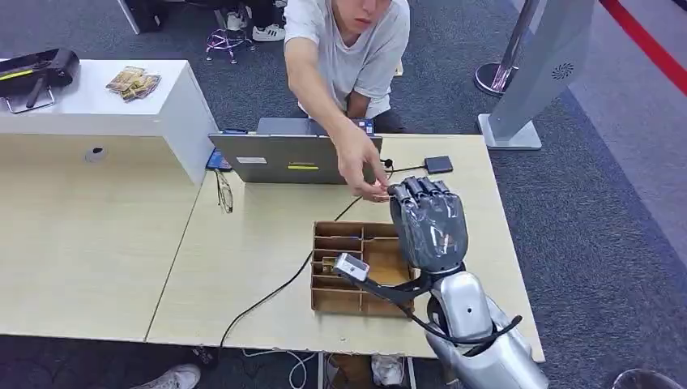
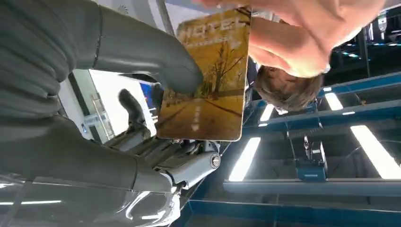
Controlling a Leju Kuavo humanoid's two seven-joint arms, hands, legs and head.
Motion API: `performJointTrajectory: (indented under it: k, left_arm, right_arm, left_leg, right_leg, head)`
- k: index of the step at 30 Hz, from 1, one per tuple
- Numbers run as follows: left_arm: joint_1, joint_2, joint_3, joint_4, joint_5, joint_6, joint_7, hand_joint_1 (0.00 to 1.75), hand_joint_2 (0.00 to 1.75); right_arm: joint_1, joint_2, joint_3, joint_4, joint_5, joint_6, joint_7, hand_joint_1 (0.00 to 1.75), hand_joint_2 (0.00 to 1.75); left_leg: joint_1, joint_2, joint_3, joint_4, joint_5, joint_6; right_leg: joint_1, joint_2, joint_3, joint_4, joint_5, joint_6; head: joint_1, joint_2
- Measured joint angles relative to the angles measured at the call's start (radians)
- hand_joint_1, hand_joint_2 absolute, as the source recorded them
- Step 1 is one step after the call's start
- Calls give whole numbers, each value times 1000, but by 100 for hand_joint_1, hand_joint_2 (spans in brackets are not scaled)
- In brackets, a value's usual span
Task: Pass the card to the sensor for recognition and then transmit it.
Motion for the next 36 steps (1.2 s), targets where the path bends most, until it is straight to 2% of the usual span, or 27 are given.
performJointTrajectory:
  k: [11, 22, 29, 33, 36]
  left_arm:
    - [0, 0, 0, 0, 9, 6, 0, 0, 0]
    - [7, 0, 0, 0, 42, 31, -5, 0, 0]
    - [20, 0, 0, 0, 68, 45, -22, 0, 0]
    - [26, 3, 0, 0, 97, 56, -38, 0, 0]
    - [30, 6, 0, 0, 112, 62, -43, 0, 0]
  right_arm:
    - [-3, 9, 2, -3, -25, -3, -13, 175, 175]
    - [47, 18, 9, -96, -307, 0, -122, 175, 175]
    - [112, 17, 7, -174, -432, 5, -181, 175, 175]
    - [171, 10, -13, -221, -609, 52, -249, 175, 175]
    - [215, -4, -40, -245, -870, 173, -337, 175, 175]
  left_leg:
    - [0, 0, 0, 0, 0, 0]
    - [0, 0, 0, 0, 0, 0]
    - [0, 0, 0, 0, -1, 1]
    - [0, 0, 0, 0, -1, 1]
    - [0, 0, 0, 0, -1, 2]
  right_leg:
    - [0, 0, 0, 0, 0, 0]
    - [0, 0, 0, 0, 0, 0]
    - [0, 0, -1, -1, 0, 0]
    - [0, 0, 0, -1, -1, 1]
    - [0, 0, 0, -1, -1, 1]
  head:
    - [0, 0]
    - [0, 0]
    - [0, 0]
    - [0, 0]
    - [0, 0]
